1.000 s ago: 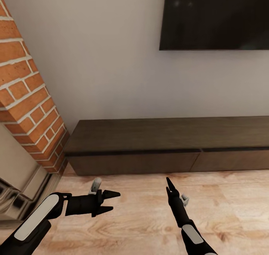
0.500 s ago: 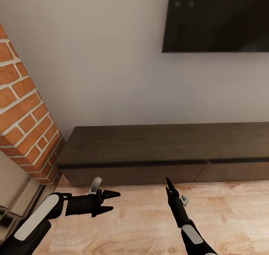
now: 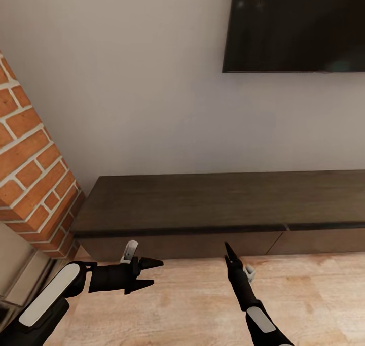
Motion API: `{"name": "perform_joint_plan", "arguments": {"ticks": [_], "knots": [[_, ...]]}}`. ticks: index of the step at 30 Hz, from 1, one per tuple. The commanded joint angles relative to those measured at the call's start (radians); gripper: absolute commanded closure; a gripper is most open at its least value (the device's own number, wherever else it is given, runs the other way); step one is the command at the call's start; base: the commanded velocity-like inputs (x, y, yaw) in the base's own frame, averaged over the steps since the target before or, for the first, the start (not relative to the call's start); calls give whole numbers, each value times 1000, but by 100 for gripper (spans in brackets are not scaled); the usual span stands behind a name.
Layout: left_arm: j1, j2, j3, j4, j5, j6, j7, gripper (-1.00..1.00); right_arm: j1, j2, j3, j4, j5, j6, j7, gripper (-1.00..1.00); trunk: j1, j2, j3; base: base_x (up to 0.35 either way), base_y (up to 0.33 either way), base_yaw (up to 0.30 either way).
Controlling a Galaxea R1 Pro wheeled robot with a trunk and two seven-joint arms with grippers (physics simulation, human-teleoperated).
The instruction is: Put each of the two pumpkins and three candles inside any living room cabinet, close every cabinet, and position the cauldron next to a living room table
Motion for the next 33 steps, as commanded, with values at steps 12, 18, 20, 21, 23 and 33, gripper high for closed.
{"name": "perform_joint_plan", "arguments": {"ticks": [12,18,20,21,23,33], "knots": [[-1,1,-1,-1,11,0,-13,-100,-1,0,0,5,-7,0,3,-100,46,-85,-38,0,0,0],[-1,1,0,-1,11,0,-13,-100,-1,1,0,6,-7,0,2,-100,69,-127,-57,0,0,0],[-1,1,0,-1,11,0,-13,-100,-1,1,0,6,-7,-1,2,-100,77,-141,-64,0,0,0],[-1,1,0,-1,11,0,-13,-100,-1,1,0,6,-7,-1,2,-100,80,-148,-67,0,0,0],[-1,1,-1,-1,11,0,-13,-100,-1,1,0,5,-7,-2,3,-100,88,-162,-73,0,0,0],[-1,1,-2,-1,11,0,-13,-100,-1,1,2,5,-8,-2,5,-100,103,-190,-85,0,0,0]]}}
